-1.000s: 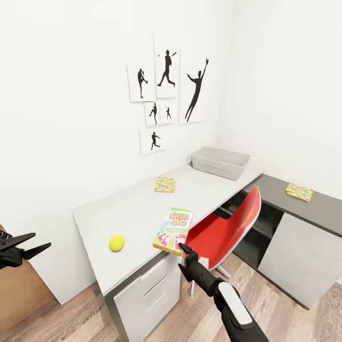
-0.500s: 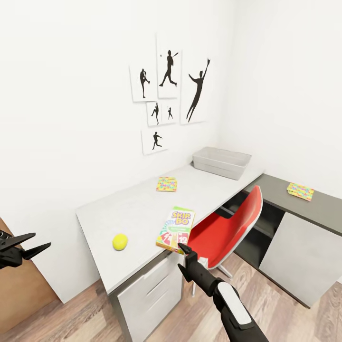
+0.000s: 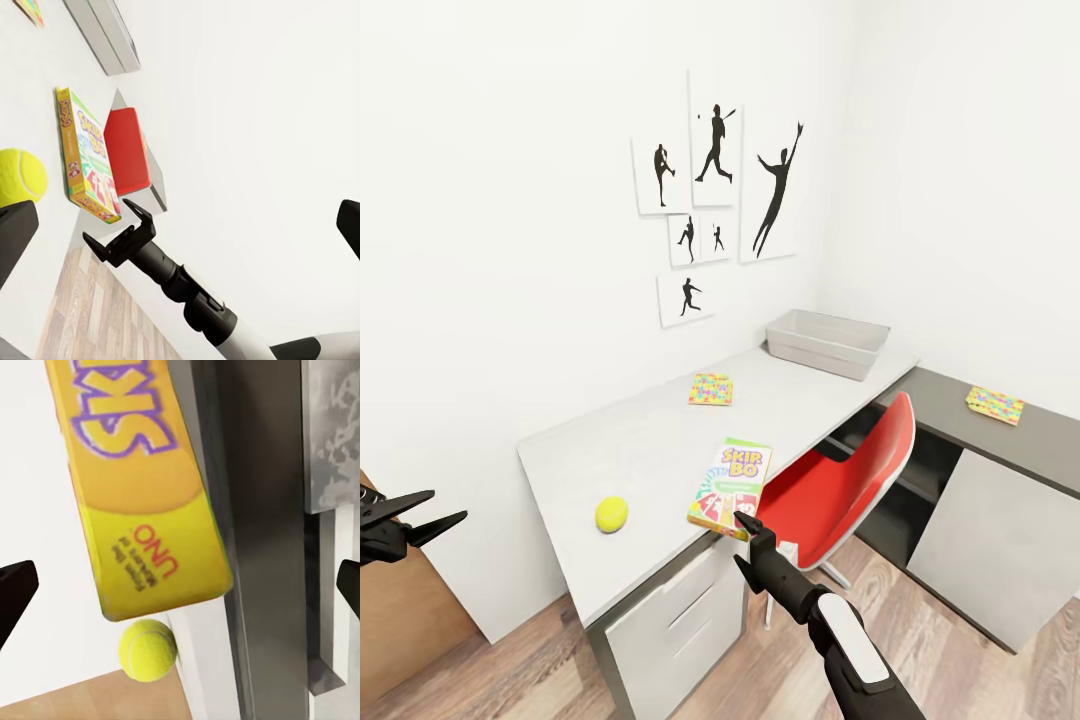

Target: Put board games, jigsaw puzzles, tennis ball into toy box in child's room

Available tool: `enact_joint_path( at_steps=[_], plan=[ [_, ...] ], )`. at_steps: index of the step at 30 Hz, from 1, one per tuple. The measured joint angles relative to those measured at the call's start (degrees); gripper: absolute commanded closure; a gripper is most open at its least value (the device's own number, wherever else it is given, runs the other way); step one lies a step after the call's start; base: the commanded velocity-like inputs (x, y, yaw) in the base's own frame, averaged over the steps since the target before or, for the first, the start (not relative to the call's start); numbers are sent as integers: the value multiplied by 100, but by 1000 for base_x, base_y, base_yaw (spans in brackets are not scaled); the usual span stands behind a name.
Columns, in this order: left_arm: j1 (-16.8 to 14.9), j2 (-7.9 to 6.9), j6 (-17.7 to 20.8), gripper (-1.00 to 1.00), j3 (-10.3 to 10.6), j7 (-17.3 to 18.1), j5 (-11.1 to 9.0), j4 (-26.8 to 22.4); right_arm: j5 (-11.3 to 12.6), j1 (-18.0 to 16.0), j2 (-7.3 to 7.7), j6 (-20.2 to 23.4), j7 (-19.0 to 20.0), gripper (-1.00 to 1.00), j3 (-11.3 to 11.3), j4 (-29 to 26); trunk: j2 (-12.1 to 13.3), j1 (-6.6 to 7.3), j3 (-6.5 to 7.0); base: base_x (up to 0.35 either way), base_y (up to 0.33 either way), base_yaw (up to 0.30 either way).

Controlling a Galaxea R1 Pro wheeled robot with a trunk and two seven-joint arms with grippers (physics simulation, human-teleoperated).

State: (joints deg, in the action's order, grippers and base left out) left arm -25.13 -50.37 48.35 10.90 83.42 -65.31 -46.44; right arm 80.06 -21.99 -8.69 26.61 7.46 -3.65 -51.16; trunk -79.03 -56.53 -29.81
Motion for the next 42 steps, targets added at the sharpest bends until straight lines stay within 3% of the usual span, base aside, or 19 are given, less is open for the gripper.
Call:
enact_joint_path(
  at_steps=[15,16,27,42],
  plan=[
    [0,0,0,-100,0,0,4,1,0,4,0,-5,15,-100,-7,0,0,0,0,51,0,0],
    [0,0,0,-100,0,0,3,1,1,4,0,-5,16,100,-7,0,0,0,0,10,0,0],
    [0,0,39,-100,0,5,-11,-1,14,5,0,10,55,100,-16,-1,0,0,0,1,0,0],
    [-1,-2,132,-100,-8,5,-19,-2,1,5,-7,20,78,100,-38,-33,600,329,269,0,0,0]
  ],
)
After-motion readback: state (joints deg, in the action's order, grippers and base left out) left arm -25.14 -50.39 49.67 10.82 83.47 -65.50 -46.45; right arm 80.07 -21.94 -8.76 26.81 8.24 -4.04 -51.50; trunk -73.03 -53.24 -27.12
